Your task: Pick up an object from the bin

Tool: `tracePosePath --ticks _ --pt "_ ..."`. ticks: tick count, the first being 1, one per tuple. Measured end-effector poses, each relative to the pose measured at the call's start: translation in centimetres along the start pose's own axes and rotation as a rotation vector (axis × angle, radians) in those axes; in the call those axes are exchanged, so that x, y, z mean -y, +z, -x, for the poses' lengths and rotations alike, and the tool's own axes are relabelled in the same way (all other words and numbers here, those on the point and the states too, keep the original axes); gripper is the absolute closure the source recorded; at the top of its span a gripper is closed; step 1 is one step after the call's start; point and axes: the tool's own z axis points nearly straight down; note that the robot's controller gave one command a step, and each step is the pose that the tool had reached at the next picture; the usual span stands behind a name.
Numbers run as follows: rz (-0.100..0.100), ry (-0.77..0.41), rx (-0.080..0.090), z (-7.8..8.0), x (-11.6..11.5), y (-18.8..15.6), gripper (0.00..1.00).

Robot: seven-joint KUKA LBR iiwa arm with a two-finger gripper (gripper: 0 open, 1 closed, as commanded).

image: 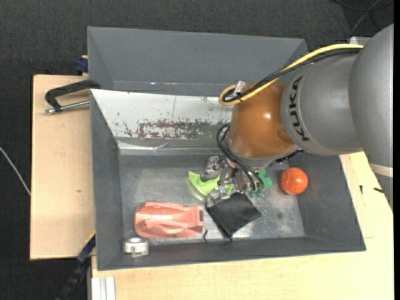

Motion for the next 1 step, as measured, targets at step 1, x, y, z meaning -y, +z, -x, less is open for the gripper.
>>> tracePosePath --ticks 1 --pt "0.000 0.000 0.000 0.00 0.00 0.00 1.00"
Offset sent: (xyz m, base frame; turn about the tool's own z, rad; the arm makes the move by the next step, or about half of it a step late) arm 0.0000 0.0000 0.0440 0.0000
